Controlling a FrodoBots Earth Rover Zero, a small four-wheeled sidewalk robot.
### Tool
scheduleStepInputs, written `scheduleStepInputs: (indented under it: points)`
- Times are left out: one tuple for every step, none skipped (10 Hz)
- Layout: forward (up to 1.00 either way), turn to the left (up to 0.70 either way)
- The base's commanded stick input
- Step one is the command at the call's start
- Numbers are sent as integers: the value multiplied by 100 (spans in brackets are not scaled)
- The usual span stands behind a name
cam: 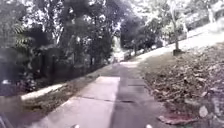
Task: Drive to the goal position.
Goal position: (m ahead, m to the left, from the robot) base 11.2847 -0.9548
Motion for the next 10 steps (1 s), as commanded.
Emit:
scheduleStepInputs:
  points:
    - [100,-40]
    - [100,-39]
    - [100,-35]
    - [100,0]
    - [100,0]
    - [100,0]
    - [100,0]
    - [100,0]
    - [100,0]
    - [100,0]
